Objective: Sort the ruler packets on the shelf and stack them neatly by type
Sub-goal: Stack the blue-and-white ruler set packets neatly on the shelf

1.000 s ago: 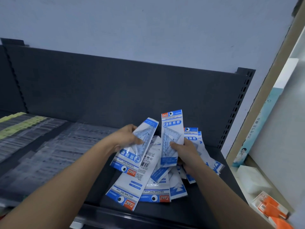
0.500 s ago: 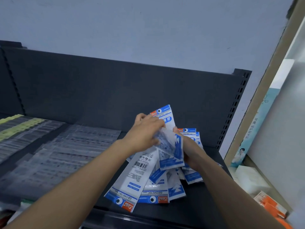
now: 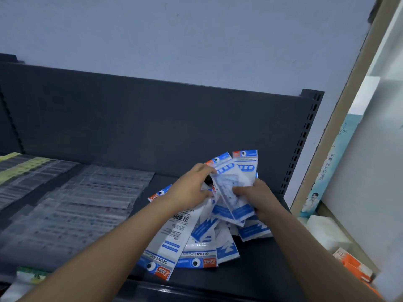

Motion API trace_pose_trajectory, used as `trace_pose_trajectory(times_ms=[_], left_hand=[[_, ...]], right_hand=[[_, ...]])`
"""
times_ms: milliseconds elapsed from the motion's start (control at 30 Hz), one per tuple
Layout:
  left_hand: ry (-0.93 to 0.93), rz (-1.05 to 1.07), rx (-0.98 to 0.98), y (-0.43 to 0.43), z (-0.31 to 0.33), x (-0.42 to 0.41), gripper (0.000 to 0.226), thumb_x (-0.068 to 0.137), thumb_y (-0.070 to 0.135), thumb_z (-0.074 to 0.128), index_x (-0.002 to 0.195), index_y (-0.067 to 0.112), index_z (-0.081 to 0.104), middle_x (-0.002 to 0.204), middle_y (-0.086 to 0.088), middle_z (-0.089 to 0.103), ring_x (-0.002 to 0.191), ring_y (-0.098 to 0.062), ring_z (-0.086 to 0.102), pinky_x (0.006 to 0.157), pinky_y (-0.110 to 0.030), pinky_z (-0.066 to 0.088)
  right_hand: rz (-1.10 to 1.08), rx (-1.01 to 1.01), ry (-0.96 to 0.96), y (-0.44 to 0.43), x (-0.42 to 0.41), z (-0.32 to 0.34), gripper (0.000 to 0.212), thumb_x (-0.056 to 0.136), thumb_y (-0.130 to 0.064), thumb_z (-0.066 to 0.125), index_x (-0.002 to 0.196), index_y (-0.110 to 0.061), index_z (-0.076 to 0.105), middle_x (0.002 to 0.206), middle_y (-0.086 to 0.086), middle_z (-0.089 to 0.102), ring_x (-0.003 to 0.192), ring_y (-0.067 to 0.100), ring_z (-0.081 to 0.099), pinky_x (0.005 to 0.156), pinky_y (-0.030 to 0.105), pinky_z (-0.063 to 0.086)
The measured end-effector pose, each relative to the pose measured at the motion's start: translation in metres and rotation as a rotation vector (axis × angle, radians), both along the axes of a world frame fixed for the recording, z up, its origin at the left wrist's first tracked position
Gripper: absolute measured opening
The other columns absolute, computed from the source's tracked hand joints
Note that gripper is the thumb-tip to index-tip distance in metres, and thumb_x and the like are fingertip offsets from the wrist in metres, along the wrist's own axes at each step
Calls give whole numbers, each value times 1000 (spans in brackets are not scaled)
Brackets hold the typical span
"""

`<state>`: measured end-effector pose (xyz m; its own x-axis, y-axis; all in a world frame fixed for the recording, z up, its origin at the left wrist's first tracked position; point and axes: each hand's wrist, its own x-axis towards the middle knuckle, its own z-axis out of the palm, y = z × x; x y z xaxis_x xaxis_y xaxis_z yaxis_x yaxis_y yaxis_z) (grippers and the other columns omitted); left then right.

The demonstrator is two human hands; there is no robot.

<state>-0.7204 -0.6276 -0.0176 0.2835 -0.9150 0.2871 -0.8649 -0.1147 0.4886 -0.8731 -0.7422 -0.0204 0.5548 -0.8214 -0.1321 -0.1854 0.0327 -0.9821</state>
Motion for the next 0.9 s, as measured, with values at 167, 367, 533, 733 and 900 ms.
trace_pose_trajectory(times_ms=[167,367,533,733,900], left_hand=[[-106,181,611,11,4,17,97,68,55,78,146,24,31,149,0,34,136,-23,35,105,-40,41],[137,206,518,15,-4,28,91,59,40,89,135,19,43,133,2,52,120,-19,51,99,-32,44],[506,316,125,18,-3,43,36,67,12,87,91,12,60,97,-8,72,88,-22,69,86,-40,56],[636,326,-223,18,23,49,26,72,11,83,72,9,57,69,-4,68,61,-19,64,69,-37,53],[709,246,-557,19,45,29,30,77,12,78,68,15,50,60,3,62,56,-13,60,55,-30,48]], right_hand=[[-145,-290,292,-18,-12,-10,52,59,-24,64,107,-8,52,96,8,64,88,29,64,70,41,54],[-204,-591,646,-17,-19,-12,64,77,-34,74,127,-13,40,126,12,47,119,32,45,97,44,42],[-195,-913,754,-4,-9,-10,81,82,-44,68,146,-21,24,155,9,19,145,27,12,115,45,19],[76,-792,315,25,15,-2,28,93,-43,54,109,-23,66,117,-6,64,117,14,53,95,31,41],[312,-368,89,46,22,6,41,94,-53,49,95,-17,68,89,-4,71,86,12,66,85,37,56]])
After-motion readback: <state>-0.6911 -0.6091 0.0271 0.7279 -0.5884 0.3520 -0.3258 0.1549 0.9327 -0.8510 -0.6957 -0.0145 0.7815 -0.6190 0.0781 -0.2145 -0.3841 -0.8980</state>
